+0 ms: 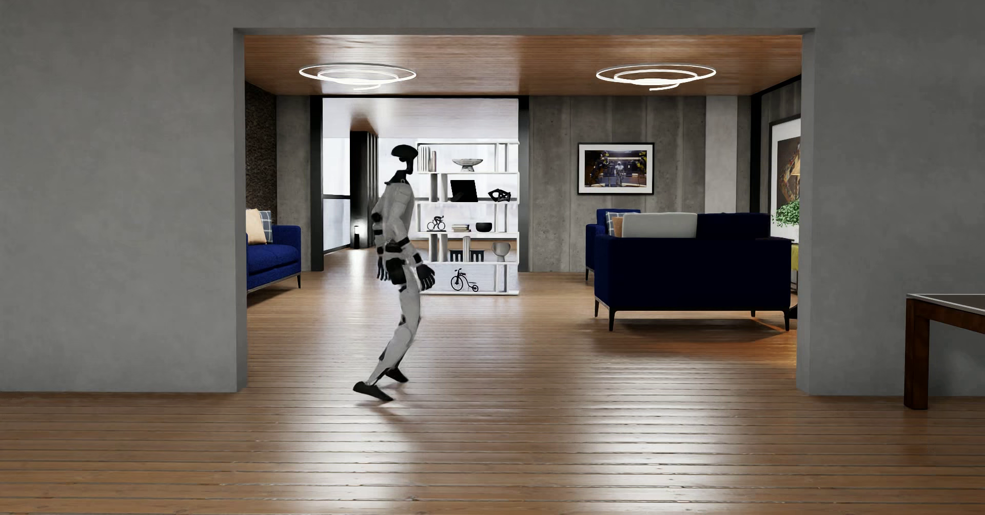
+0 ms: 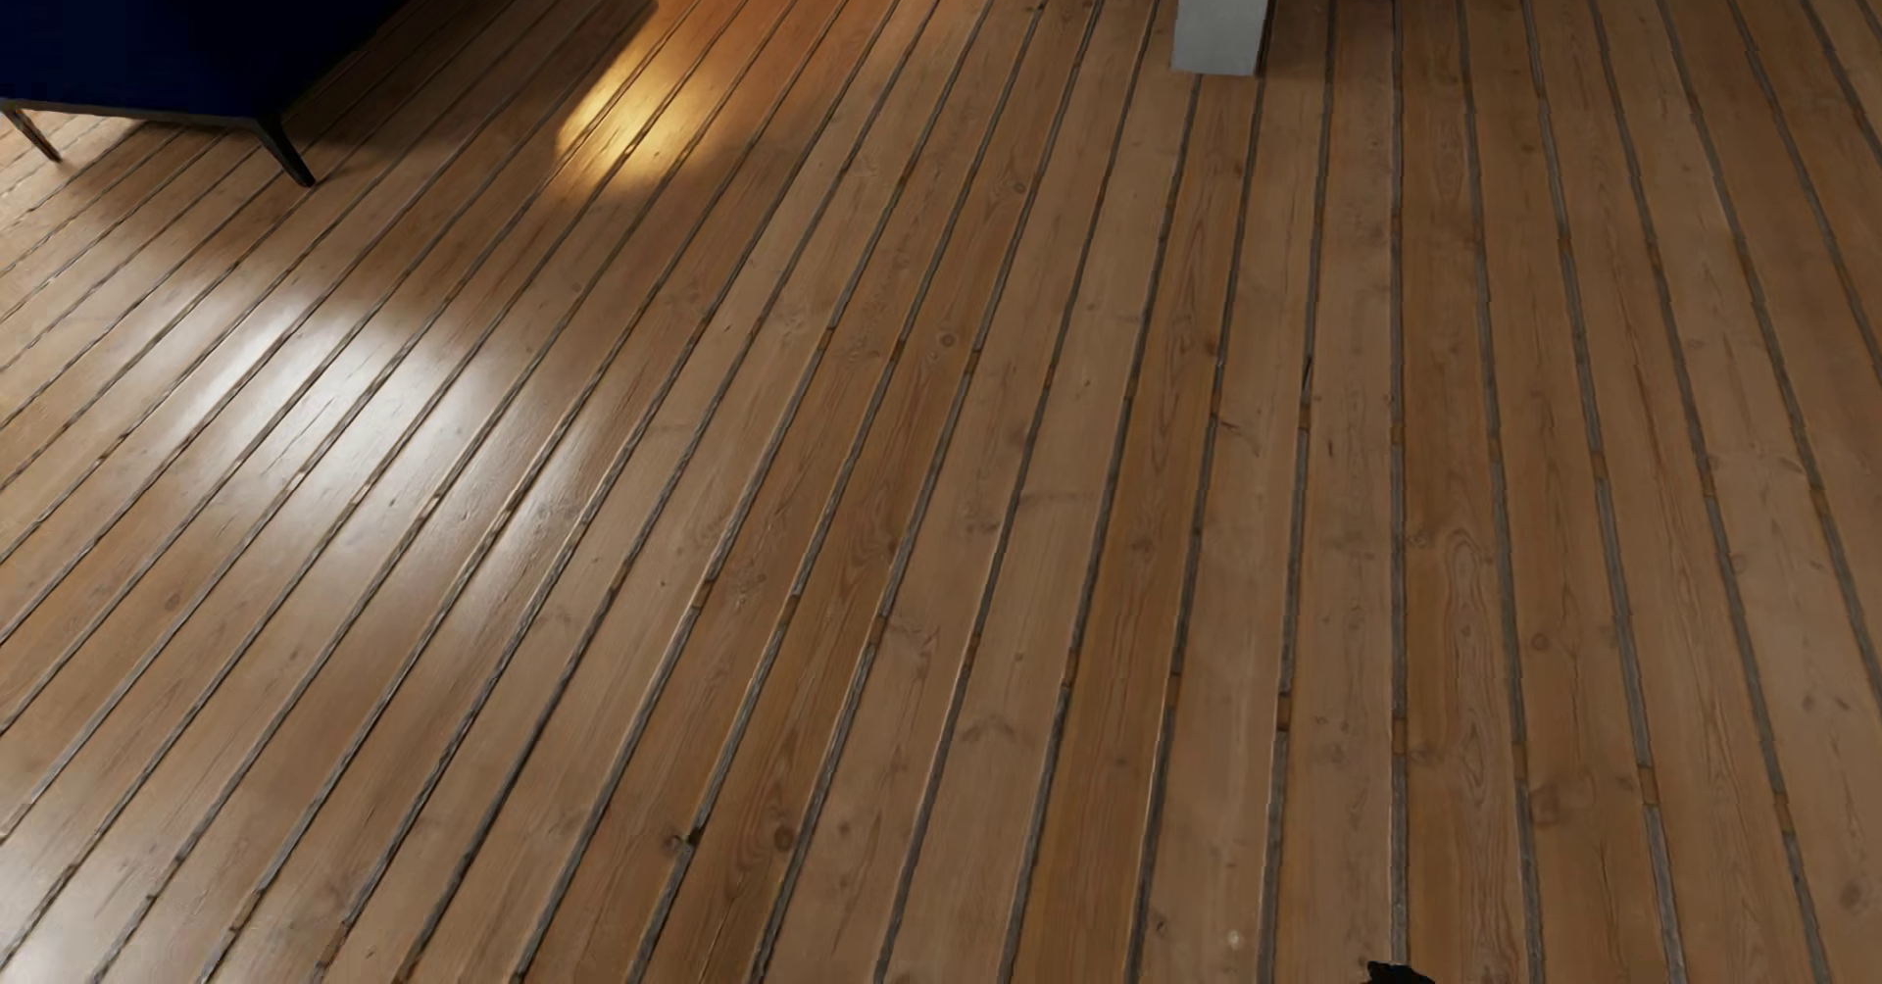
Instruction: Move towards white shelves
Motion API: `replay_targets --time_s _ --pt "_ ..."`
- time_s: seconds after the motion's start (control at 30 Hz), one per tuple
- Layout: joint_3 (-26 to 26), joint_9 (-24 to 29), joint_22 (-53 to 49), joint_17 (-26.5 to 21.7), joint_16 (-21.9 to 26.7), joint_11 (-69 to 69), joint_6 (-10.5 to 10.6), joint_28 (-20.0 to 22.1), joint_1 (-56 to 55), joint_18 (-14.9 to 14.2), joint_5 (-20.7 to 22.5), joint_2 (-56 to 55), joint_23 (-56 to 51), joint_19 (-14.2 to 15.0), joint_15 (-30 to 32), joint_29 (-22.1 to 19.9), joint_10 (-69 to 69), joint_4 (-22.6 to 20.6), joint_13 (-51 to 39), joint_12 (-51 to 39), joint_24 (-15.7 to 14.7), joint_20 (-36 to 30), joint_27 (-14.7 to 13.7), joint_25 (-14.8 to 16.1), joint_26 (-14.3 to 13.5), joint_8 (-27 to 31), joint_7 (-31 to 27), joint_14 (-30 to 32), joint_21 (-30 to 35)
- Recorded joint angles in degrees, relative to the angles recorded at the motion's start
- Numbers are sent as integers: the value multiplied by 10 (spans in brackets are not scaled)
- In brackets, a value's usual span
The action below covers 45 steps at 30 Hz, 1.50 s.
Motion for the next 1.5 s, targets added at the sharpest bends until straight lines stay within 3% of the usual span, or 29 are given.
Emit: replay_targets --time_s 0.07,0.13,0.27,0.33,0.4,0.47,0.57,0.67,0.77,0.83,0.87,0.93,1.0,1.03,1.07,1.1,1.17,1.23,1.27,1.33,1.37,1.4,1.43,1.47,1.5 --pt "1 6 9 -2 -6 12 -4 0 -6 0 -12 1 -39 0 -8 0 -3 4 -7 11 0 -25 0 0 0 0 0 -49 16" --pt "6 3 17 5 -14 6 -7 0 -37 0 -10 18 -72 0 -8 0 22 21 1 16 0 -42 0 0 0 0 0 -48 17" --pt "47 -4 16 21 -26 -45 -15 0 -86 0 5 114 -78 0 23 0 100 42 32 33 0 -44 0 0 0 0 0 79 15" --pt "72 -10 21 22 -30 -27 -16 0 -105 0 -5 134 -52 0 45 0 130 25 44 36 0 -34 0 0 0 0 0 93 17" --pt "68 -6 30 31 -28 59 -21 0 -101 0 -34 115 -3 0 75 0 159 -14 53 20 0 -38 0 0 0 0 0 49 13" --pt "26 2 33 40 -21 191 -18 0 -62 0 -21 64 55 0 65 0 152 -54 67 -3 0 -18 0 0 0 0 0 -25 9" --pt "-59 3 -15 45 0 279 -23 0 50 0 51 -81 106 0 40 0 44 -127 103 -66 0 27 0 0 0 0 0 -149 48" --pt "-139 2 -97 42 23 183 -20 0 229 0 106 -222 130 0 46 0 -102 -154 140 -110 0 52 0 0 0 0 0 -280 89" --pt "-213 1 -170 29 43 23 -5 0 356 0 95 -330 169 0 92 0 -148 -133 146 -161 0 54 0 0 0 0 0 -357 108" --pt "-250 -1 -186 16 54 -66 -1 0 422 0 83 -359 188 0 89 0 -154 -110 142 -189 0 27 0 0 0 0 0 -360 111" --pt "-271 -5 -176 12 54 -60 3 0 440 0 80 -368 200 0 73 0 -146 -91 137 -194 0 10 0 0 0 0 0 -327 114" --pt "-292 -10 -128 8 38 33 26 0 439 0 92 -378 225 0 67 0 -65 -54 125 -183 0 -27 0 0 0 0 0 -184 119" --pt "-260 10 -78 21 25 141 34 0 377 0 121 -341 243 0 34 0 130 -31 97 -158 0 -75 0 0 0 0 0 -2 124" --pt "-223 21 -65 34 26 148 26 0 325 0 142 -289 233 0 5 0 250 -29 81 -143 0 -95 0 0 0 0 0 33 118" --pt "-173 25 -50 45 22 133 20 0 265 0 159 -234 221 0 -12 0 369 -31 62 -130 0 -113 0 0 0 0 0 -2 127" --pt "-131 19 -32 49 14 92 10 0 198 0 164 -169 174 0 -9 0 398 -44 56 -100 0 -120 0 0 0 0 0 -25 108" --pt "-49 12 1 55 -3 -5 -9 0 70 0 161 -29 74 0 8 0 348 -72 42 -39 0 -107 0 0 0 0 0 -20 69" --pt "28 13 14 44 10 -88 -16 0 -11 0 149 100 -13 0 21 0 134 -84 8 4 0 -157 0 0 0 0 0 41 43" --pt "60 12 15 36 16 -116 -18 0 -41 0 140 153 -48 0 12 0 26 -85 -16 23 0 -168 0 0 0 0 0 13 24" --pt "113 4 16 17 30 -143 -25 0 -92 0 122 239 -97 0 -21 0 -93 -78 -65 55 0 -182 0 0 0 0 0 -217 -1" --pt "144 3 23 11 34 -140 -29 0 -116 0 104 269 -108 0 -20 0 -88 -68 -80 66 0 -186 0 0 0 0 0 -282 -21" --pt "175 5 39 9 32 -124 -31 0 -135 0 82 290 -107 0 12 0 -79 -61 -85 72 0 -186 0 0 0 0 0 -240 -39" --pt "191 3 54 9 27 -91 -34 0 -152 0 61 298 -96 0 87 0 -52 -62 -80 77 0 -182 0 0 0 0 0 -119 -43" --pt "191 -12 74 18 19 -36 -56 0 -183 0 27 280 -78 0 219 0 -5 -83 -71 85 0 -176 0 0 0 0 0 52 -42" --pt "155 -6 84 29 16 60 -61 0 -159 0 29 249 -41 0 291 0 42 -107 -53 71 0 -185 0 0 0 0 0 52 -29"
